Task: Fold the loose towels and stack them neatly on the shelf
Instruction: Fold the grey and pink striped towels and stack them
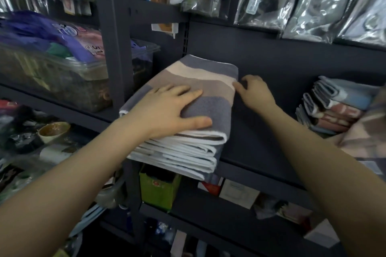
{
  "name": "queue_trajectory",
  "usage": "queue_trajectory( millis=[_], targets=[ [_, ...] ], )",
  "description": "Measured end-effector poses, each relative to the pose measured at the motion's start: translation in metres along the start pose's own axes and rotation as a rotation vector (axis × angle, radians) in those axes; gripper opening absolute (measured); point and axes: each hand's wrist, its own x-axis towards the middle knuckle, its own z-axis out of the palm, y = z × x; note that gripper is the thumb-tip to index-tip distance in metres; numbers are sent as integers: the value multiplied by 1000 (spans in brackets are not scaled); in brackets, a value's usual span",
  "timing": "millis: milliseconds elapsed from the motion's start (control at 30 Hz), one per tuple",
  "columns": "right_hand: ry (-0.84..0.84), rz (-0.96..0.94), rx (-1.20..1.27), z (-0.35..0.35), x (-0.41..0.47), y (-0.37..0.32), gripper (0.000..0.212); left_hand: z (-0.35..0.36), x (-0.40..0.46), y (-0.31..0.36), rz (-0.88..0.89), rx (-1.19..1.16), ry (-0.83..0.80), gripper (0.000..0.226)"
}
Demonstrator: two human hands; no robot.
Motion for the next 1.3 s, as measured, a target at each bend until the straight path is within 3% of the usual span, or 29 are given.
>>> queue_trajectory(
  millis=[167,300,500,633,767,900,1067,1233,1300],
  targets=[
    [30,-219,-107,-45,-63,27,27,-12,-2,67,207,-105,262,72],
    [119,-225,-204,-98,-114,71,21,3,7,127,343,-241,340,49],
    [121,-62,-387,-163,-167,162,32,45,33,199,360,-369,188,34],
    [17,-44,-513,-167,-167,197,51,68,48,226,290,-415,119,30],
    [78,-49,-753,-159,-153,209,47,86,48,239,198,-490,62,29],
    [146,-51,-710,-166,-129,211,33,98,45,237,124,-506,81,32],
    [289,-54,-351,-187,-143,200,24,91,51,262,72,-580,200,46],
    [328,-178,-230,-208,-192,189,17,81,64,317,196,-617,283,61],
    [292,-201,-121,-215,-207,184,20,80,65,337,250,-582,297,44]
  ],
)
